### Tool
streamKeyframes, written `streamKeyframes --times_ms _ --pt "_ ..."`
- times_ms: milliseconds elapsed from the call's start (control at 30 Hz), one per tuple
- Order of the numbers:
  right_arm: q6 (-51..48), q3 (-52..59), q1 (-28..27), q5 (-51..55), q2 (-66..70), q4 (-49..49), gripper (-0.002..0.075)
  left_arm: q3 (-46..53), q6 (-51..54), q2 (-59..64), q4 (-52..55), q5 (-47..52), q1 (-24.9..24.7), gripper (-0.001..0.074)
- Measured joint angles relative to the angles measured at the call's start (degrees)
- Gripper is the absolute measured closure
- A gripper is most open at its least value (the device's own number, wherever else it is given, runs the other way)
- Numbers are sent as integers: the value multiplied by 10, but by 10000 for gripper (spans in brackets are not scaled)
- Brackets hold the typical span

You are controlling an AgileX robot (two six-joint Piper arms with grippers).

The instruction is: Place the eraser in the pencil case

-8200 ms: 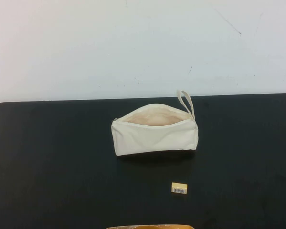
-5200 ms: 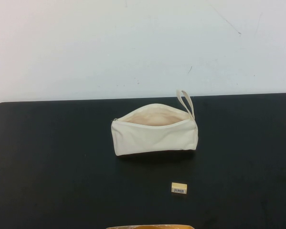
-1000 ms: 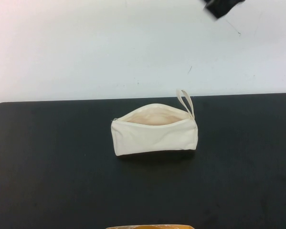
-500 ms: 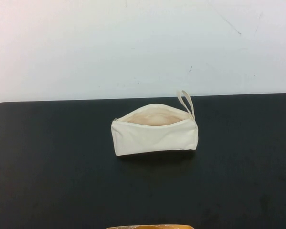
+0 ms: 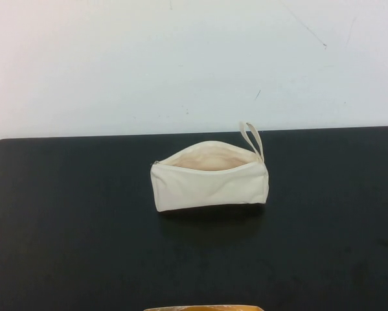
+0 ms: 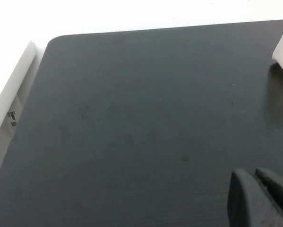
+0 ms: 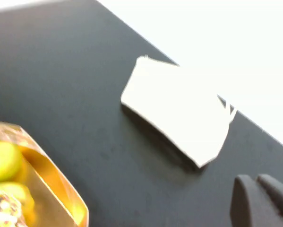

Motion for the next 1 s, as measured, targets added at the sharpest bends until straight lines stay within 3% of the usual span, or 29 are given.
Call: streamKeyframes --times_ms 200,400,1000 --pt "-3 101 0 -195 1 2 726 0 0 0 0 0 0 736" --pt "-16 113 0 -362 1 4 726 0 0 0 0 0 0 736" --pt "-16 116 0 -380 1 9 726 0 0 0 0 0 0 736"
